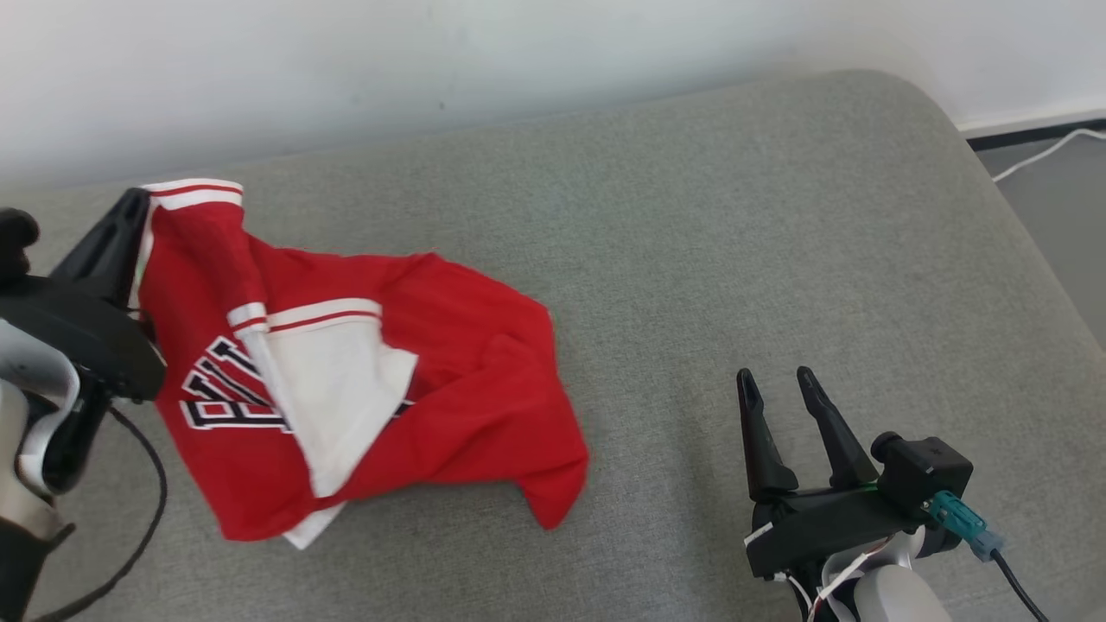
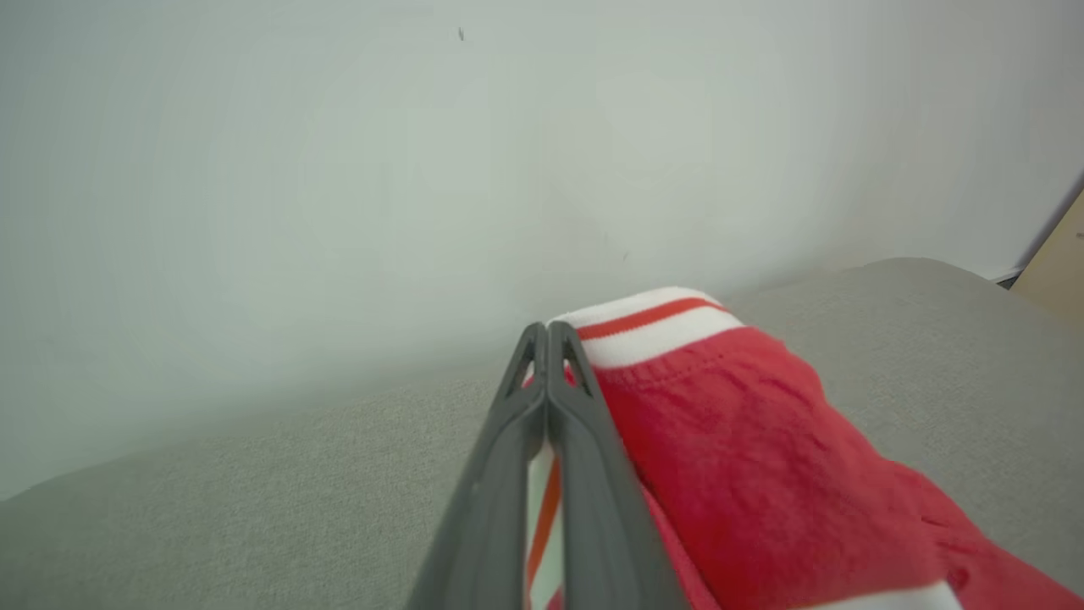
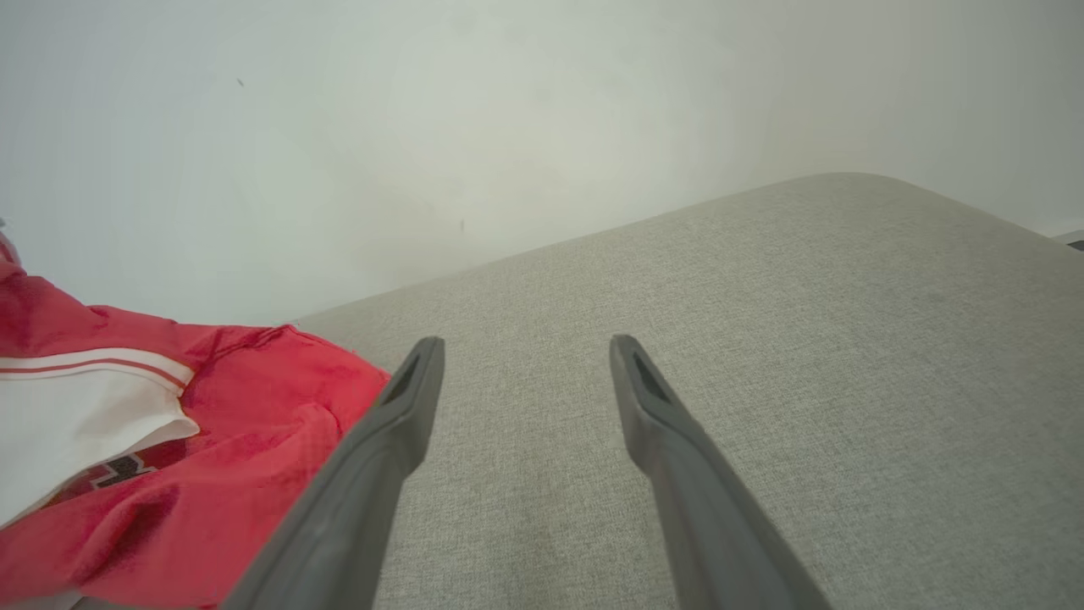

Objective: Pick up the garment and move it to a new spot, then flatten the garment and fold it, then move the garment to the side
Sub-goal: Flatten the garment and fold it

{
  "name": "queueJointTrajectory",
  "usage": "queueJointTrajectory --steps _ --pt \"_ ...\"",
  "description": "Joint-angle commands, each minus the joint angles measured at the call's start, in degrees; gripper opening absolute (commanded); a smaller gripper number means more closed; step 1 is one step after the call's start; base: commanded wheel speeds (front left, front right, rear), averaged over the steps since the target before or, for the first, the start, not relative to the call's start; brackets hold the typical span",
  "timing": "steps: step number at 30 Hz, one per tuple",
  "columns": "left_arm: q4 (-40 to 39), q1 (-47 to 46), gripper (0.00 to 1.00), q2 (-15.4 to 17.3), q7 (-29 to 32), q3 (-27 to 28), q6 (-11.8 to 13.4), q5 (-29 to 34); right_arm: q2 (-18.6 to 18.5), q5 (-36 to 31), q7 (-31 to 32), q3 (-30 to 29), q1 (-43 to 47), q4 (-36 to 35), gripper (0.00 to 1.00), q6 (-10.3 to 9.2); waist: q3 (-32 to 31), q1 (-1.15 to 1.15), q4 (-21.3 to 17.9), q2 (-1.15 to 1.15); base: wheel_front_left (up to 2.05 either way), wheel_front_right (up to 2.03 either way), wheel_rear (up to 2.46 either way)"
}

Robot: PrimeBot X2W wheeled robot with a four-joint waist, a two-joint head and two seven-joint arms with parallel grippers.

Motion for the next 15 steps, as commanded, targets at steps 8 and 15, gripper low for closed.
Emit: queueJointTrajectory --steps 8,15 --pt "10.6 -3.0 0.00 -0.7 -3.8 -0.2 -1.6 0.6 -0.1 1.3 -1.5 1.1 -1.8 1.1 1.00 0.02 3.5 0.00 -3.2 0.00 0.00 0.00 0.00" --pt "16.7 -2.6 1.00 -0.3 -9.2 -0.4 -2.9 1.5 -0.1 0.8 -2.0 0.6 -1.5 2.4 1.00 0.02 2.7 0.00 -3.0 0.00 0.00 0.00 0.00"
